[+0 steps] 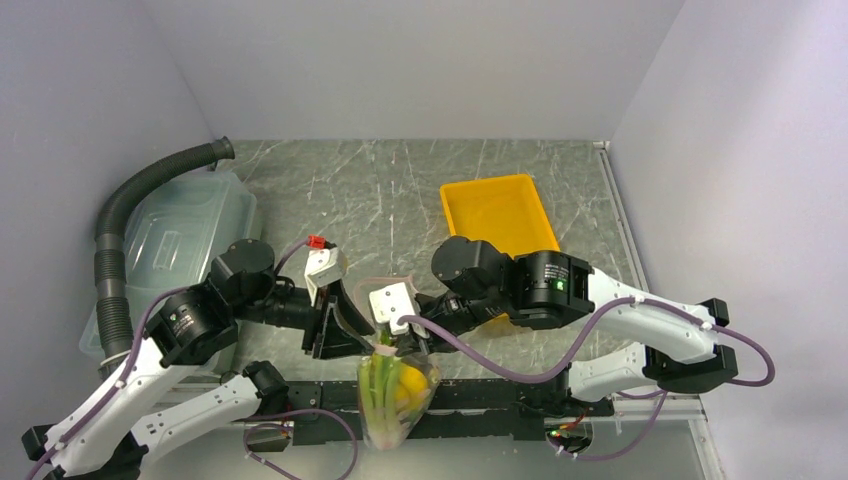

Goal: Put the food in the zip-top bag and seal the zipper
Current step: Adjust the zipper food storage bag at the center of the board.

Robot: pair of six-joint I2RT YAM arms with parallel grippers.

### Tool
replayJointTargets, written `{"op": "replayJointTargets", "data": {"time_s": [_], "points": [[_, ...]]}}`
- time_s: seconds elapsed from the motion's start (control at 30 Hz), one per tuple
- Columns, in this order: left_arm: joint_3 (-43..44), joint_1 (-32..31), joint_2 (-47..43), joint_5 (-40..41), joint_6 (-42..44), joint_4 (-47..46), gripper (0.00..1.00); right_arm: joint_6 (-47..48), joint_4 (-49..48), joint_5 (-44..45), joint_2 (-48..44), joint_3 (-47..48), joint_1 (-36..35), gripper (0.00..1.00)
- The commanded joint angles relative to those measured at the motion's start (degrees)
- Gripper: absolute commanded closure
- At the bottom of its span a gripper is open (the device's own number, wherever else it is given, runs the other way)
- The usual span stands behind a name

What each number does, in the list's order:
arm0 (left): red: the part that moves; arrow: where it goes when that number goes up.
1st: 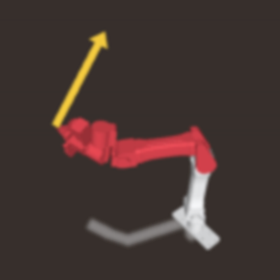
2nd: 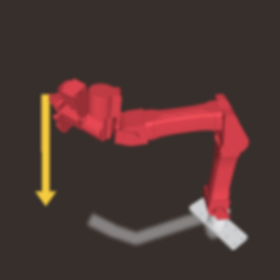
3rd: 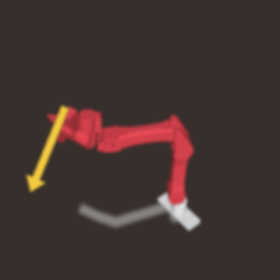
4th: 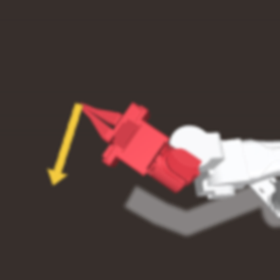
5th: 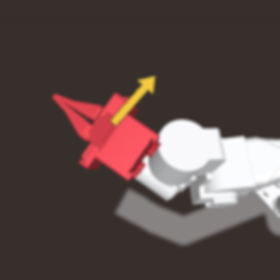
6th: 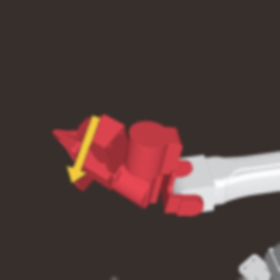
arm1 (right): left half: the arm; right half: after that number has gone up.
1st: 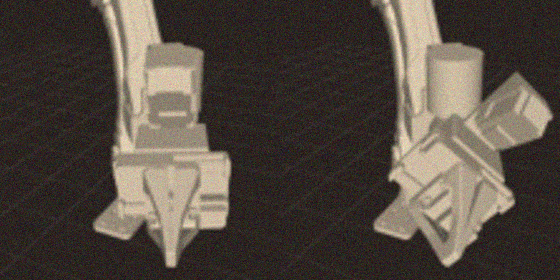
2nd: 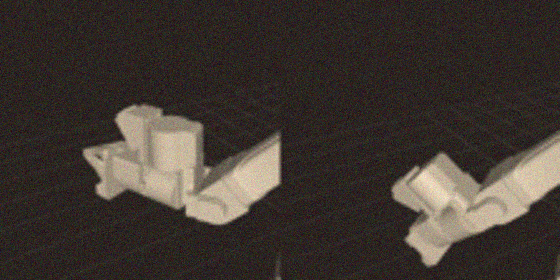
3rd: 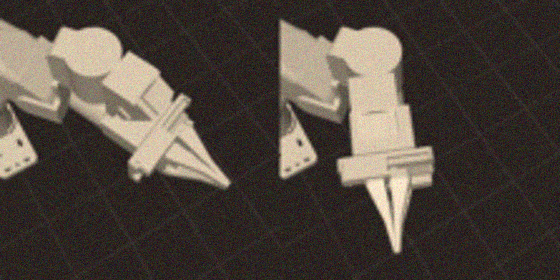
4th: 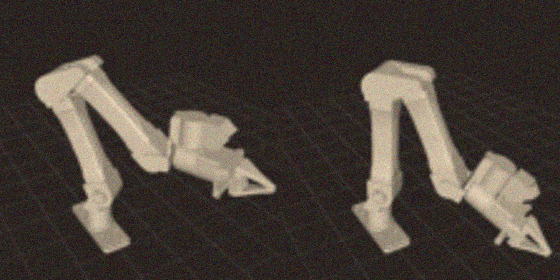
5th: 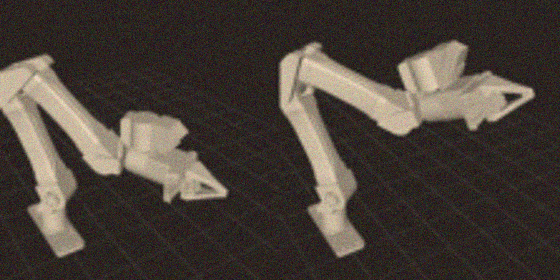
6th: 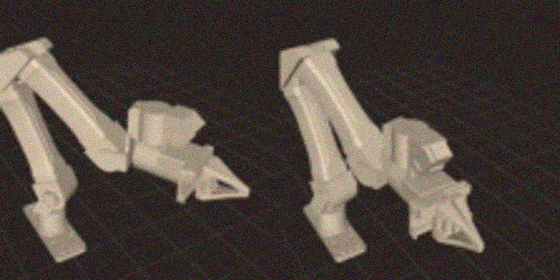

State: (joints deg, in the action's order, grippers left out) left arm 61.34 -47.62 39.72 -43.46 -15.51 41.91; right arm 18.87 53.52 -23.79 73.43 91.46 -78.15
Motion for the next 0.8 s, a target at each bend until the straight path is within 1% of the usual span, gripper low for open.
{"op": "replayJointTargets", "data": {"time_s": [0.0, 0.03, 0.13, 0.17, 0.27, 0.3, 0.33, 0.4, 0.47, 0.53, 0.63, 0.67, 0.77], "points": [[0.4, -0.2, -0.1, -3.1, 1.5, -0.5, 0.61, -1.1, -4.2, 1.9, -2.7, -1.1, -0.2, 1.0], [0.4, -0.2, -0.1, -3.4, 1.5, -0.7, 0.67, -1.3, -4.5, 2.3, -2.8, -1.4, -0.2, 1.0], [0.2, -0.2, -0.3, -5.3, 1.1, -2.0, 0.94, -2.5, -5.0, 4.5, -2.5, -2.2, -0.1, 1.0], [0.2, -0.1, -0.4, -5.8, 0.9, -2.4, 1.0, -3.0, -5.2, 5.3, -2.5, -2.5, -0.1, 1.0], [-0.4, -0.2, -1.0, -6.2, -0.6, -4.6, 1.0, -4.9, -6.9, 9.5, -3.3, -4.0, -0.2, 1.0], [-0.5, -0.1, -1.4, -5.7, -1.2, -5.3, 1.0, -5.5, -7.5, 10.3, -3.7, -4.5, -0.1, 0.96], [-0.7, -0.2, -1.7, -4.9, -1.9, -5.9, 1.0, -6.3, -8.0, 12.2, -4.3, -4.8, -0.2, 0.91], [-0.4, -0.1, -2.2, -2.8, -3.4, -6.6, 1.0, -8.4, -9.2, 14.4, -5.2, -5.0, -0.2, 0.74], [-0.6, -0.1, -3.1, 0.4, -6.4, -9.4, 1.0, -10.7, -10.6, 17.0, -6.4, -5.5, -0.2, 0.58], [-1.3, -0.1, -4.0, 4.2, -10.3, -12.6, 1.0, -13.5, -11.8, 20.3, -7.5, -5.5, -0.2, 0.48], [-1.7, -0.2, -4.7, 12.8, -15.8, -14.9, 1.0, -18.3, -13.4, 25.5, -9.0, -5.2, -0.3, 0.36], [-1.5, -0.1, -4.8, 15.2, -17.3, -14.8, 1.0, -21.3, -13.9, 27.4, -9.8, -5.0, -0.3, 0.33], [-0.6, -0.2, -5.1, 21.2, -20.5, -14.9, 1.0, -25.0, -15.5, 30.3, -11.5, -4.8, -0.5, 0.31]]}}
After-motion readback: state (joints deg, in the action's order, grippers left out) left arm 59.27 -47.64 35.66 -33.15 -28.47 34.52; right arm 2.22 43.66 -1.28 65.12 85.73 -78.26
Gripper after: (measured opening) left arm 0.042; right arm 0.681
